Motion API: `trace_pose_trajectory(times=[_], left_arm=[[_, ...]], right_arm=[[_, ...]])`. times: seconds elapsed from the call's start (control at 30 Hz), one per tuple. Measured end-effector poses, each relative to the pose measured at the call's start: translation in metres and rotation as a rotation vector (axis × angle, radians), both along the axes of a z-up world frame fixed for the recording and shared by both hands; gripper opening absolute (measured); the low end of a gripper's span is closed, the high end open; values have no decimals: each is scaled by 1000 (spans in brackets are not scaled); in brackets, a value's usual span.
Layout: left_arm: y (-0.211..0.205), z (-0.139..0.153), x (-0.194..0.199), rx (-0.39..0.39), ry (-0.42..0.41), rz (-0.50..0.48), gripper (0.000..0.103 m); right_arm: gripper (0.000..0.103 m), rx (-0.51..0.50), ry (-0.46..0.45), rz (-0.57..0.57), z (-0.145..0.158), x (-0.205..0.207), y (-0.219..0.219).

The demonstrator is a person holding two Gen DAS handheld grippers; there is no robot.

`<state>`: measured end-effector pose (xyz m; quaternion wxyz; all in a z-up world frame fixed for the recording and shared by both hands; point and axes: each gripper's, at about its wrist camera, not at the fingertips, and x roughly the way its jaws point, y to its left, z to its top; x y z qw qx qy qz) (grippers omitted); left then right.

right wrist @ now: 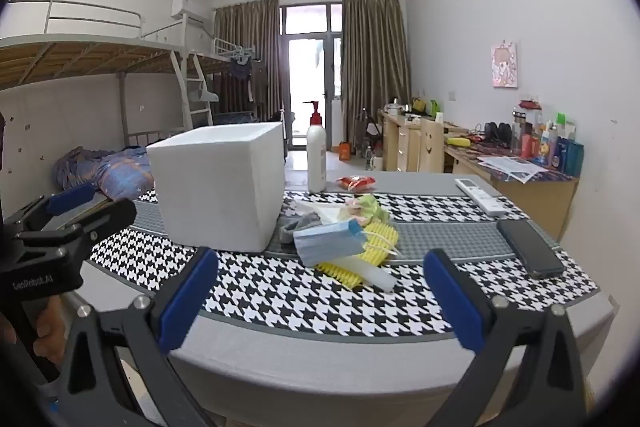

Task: Organize soft objects
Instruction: 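Move both tools toward the pile of soft items beside the foam box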

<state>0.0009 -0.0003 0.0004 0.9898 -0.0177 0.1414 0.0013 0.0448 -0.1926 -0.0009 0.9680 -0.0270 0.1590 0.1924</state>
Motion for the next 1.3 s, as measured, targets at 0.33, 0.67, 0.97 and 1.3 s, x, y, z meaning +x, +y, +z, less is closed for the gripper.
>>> trace_pose_trajectory(times=[0.33,0.67,0.97,1.3], left_arm=[[-11,0,-2,42,-18,-8,102],[-7,-1,-3,21,9,-11,102],[-4,4,-6,8,2,-7,102],[-4,4,-7,13,6,-10,102]], right_arm=[[103,19,-10,26,5,-3,4],[103,30,-17,-9,6,-5,-4],[103,27,-24,-15,9,-5,-7],[103,24,-21,-24,9,-5,-7]])
